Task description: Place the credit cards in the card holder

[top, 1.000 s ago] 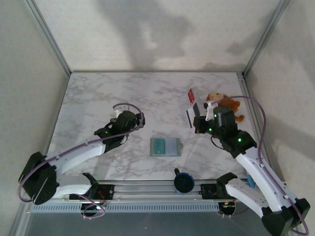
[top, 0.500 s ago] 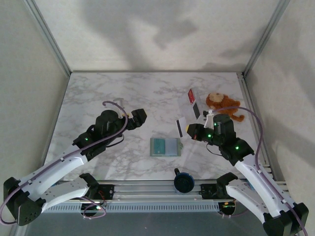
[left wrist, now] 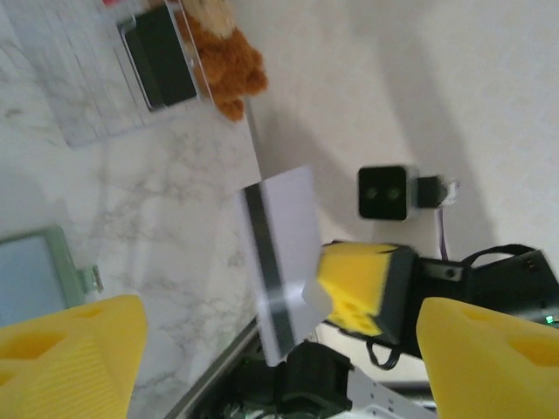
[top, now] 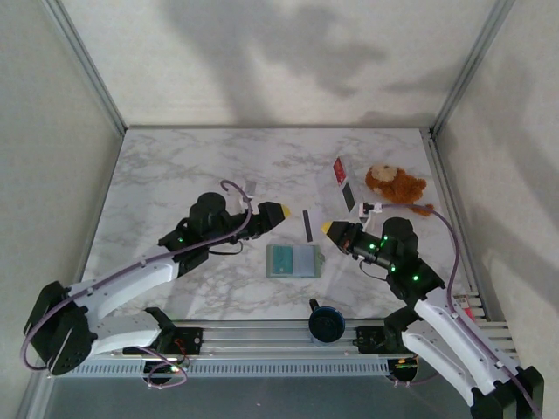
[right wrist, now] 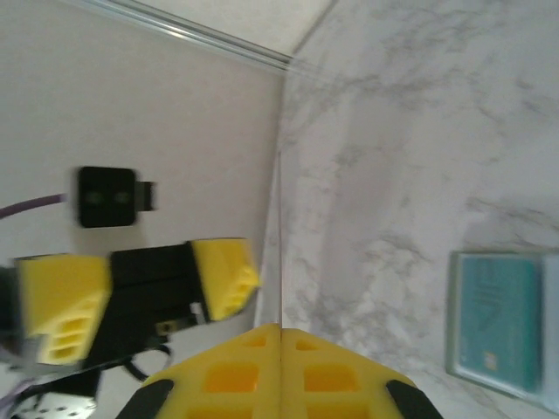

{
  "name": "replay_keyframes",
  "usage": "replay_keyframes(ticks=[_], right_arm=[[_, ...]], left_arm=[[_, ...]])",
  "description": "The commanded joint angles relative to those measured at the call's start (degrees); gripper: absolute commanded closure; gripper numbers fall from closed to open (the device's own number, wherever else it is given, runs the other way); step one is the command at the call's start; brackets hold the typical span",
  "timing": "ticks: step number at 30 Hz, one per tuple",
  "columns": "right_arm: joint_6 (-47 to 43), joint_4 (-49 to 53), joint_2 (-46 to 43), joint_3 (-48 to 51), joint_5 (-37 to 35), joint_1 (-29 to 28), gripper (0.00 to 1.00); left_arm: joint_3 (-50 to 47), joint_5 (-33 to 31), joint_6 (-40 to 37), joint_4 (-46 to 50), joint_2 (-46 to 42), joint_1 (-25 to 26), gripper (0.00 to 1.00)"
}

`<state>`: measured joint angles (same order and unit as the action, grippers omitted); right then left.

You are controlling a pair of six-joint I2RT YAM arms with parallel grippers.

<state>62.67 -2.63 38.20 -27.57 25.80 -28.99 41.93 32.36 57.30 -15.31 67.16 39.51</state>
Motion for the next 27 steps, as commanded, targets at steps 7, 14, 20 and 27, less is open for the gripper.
replay_keyframes(ticks=[7, 14, 20, 27], right_arm=[[5.0, -14.7, 5.2, 1.5, 1.3, -4.2, 1.0], [4.3, -17.8, 6.7, 1.5, 0.1, -8.4, 1.0], [4.0, -16.0, 5.9, 2.3, -1.6, -8.9, 1.0], [2.9, -10.5, 6.4, 1.6, -1.7, -8.9, 0.59]], left_arm=[[-2.9, 8.5, 10.4, -20.0, 5.1, -0.1, 0.54], [-2.7, 10.0, 10.4, -21.7, 6.0, -0.2, 0.62], [-3.3, 10.3, 10.5, -22.2, 5.8, -0.3, 0.86], [-3.3, 10.5, 7.4, -19.8, 5.0, -0.6, 1.0]])
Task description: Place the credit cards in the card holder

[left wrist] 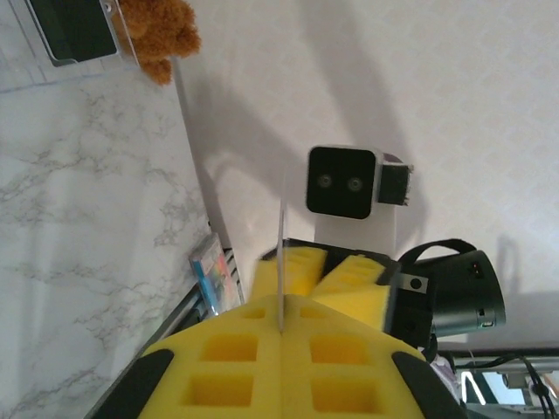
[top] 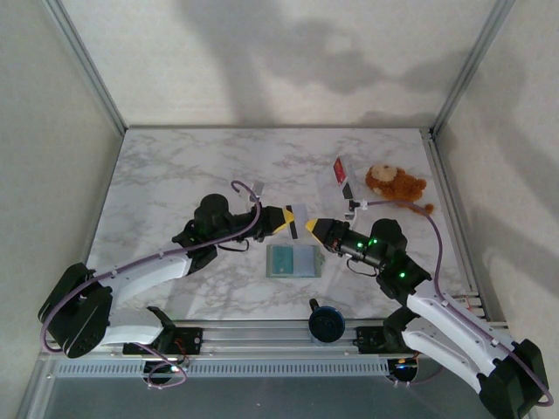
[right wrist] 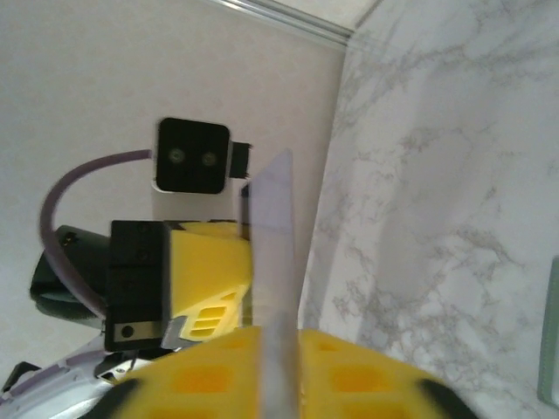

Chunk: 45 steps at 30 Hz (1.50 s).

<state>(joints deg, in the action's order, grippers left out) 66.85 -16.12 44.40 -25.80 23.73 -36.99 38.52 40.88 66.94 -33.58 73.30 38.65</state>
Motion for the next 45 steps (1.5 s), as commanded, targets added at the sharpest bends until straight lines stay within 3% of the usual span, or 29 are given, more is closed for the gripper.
replay_keyframes(ticks=[1, 2, 4, 7, 10, 20, 30, 45], right_arm=[[-1.9, 6.2, 0.2, -0.8, -0.4, -0.9, 0.46], [-3.0, 9.8, 0.2, -1.5, -1.3, -1.0, 0.37], [-6.9, 16.1, 0.6, -2.9, -3.0, -0.9, 0.3], [-14.5, 26.8, 3.0, -5.3, -7.2, -0.9, 0.26], [-21.4, 34.3, 7.5, -7.1, -11.1, -0.9, 0.25], [-32.7, 38.5, 23.4, -13.8, -15.3, -0.2, 0.22], [-31.7, 31.6, 26.8, -9.8, -4.5, 6.6, 0.23], [-31.8, 25.3, 31.6, -6.1, 0.4, 8.9, 0.31]], left_arm=[[0.5, 1.4, -4.1, 1.3, -1.2, 0.1, 1.0], [1.1, 0.4, -6.4, 4.8, -1.3, 0.0, 1.0], [3.0, -2.8, -12.5, 15.0, -1.1, -0.3, 1.0], [5.5, -6.6, -20.0, 28.0, 0.4, -0.5, 1.0], [4.7, -7.6, -24.1, 32.1, 2.9, -1.2, 1.0], [4.7, 0.2, -27.8, 27.8, 17.4, -1.6, 1.0], [5.0, 0.3, -26.8, 27.0, 22.0, -2.3, 1.0], [1.9, 4.2, -22.5, 16.9, 26.3, -3.6, 1.0]])
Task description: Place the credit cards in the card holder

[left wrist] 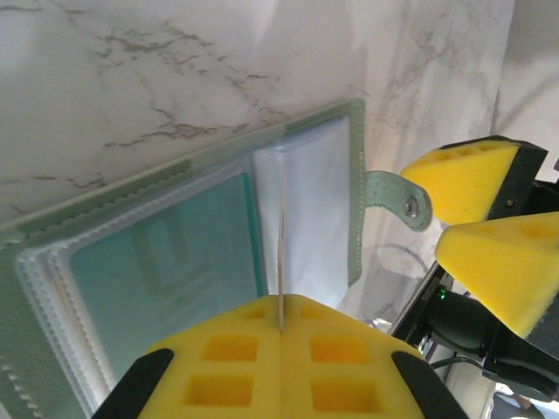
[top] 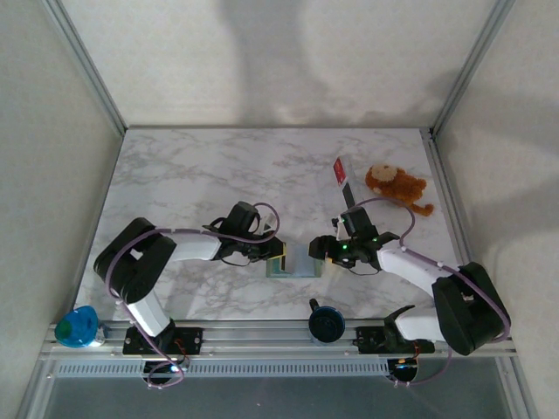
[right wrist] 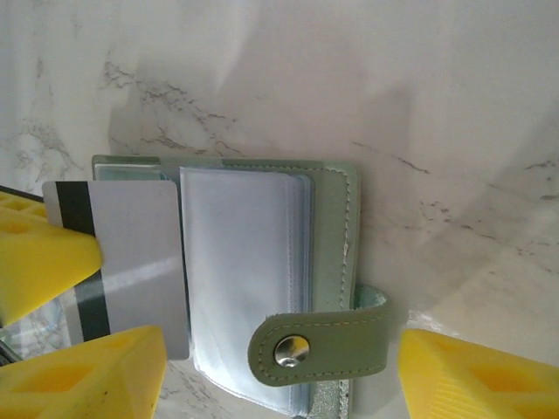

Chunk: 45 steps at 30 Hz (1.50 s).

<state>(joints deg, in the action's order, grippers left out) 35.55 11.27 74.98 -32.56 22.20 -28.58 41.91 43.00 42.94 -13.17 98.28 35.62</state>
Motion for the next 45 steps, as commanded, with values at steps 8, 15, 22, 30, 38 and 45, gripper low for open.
replay_keyframes(ticks=[8, 15, 22, 30, 38, 45], right_arm=[[-0.4, -2.5, 0.5, 1.3, 1.9, 1.1, 0.33], [-0.4, -4.2, 1.8, 1.7, 2.8, 1.6, 0.33], [0.6, -8.5, 3.0, 3.5, 5.0, 1.6, 0.36], [1.2, -11.2, 4.2, 5.0, 5.7, 1.6, 0.42], [1.4, -12.3, 3.9, 5.9, 6.1, 1.6, 0.43], [1.2, -12.6, 3.2, 6.2, 5.4, 1.6, 0.42]], left_arm=[[-2.6, 1.6, 1.4, -3.2, 1.0, -1.8, 1.0], [-4.4, 3.9, 4.7, -9.7, 2.7, -2.0, 1.0], [-4.6, 5.8, 6.1, -12.8, 2.9, -1.4, 1.0], [-4.6, 5.8, 6.7, -14.7, 3.9, -1.2, 1.0], [-5.3, 6.8, 8.2, -18.3, 6.1, -0.9, 1.0], [-6.1, 6.8, 7.4, -16.8, 4.5, -0.9, 1.0]])
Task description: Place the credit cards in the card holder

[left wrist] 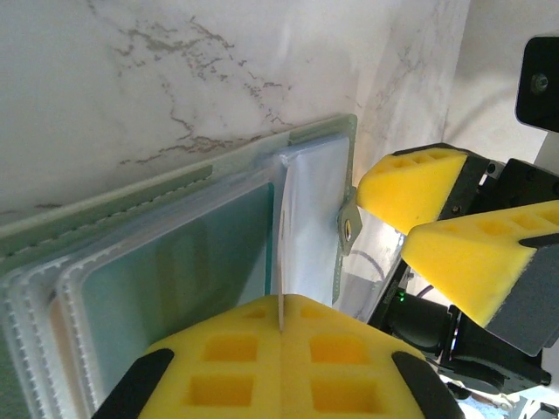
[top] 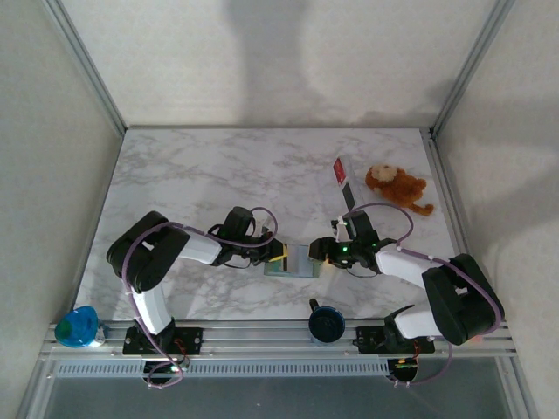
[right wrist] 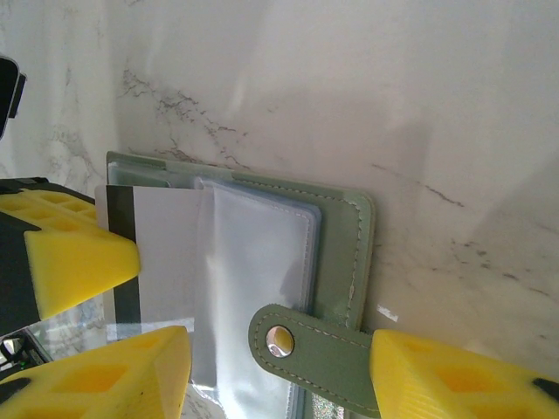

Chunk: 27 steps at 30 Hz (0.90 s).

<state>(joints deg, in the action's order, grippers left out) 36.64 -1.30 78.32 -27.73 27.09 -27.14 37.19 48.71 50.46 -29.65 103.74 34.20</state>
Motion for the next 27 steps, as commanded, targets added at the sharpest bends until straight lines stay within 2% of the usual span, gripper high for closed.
replay_keyframes(ticks=[1, 18, 27], right_arm=[[0.1, -0.3, -0.2, 1.4, 0.3, 0.2, 0.42], [-0.3, -3.8, 0.1, 2.4, 1.9, 0.2, 0.46], [-0.3, -4.4, 0.3, 2.2, 2.8, 0.1, 0.47]], left_arm=[[-1.9, 1.1, -0.2, -0.7, -1.2, 0.5, 1.0], [-4.3, 3.4, 3.4, -6.8, -0.4, 1.0, 1.0], [-1.0, 3.3, 2.6, -4.4, 0.8, 1.5, 1.0]])
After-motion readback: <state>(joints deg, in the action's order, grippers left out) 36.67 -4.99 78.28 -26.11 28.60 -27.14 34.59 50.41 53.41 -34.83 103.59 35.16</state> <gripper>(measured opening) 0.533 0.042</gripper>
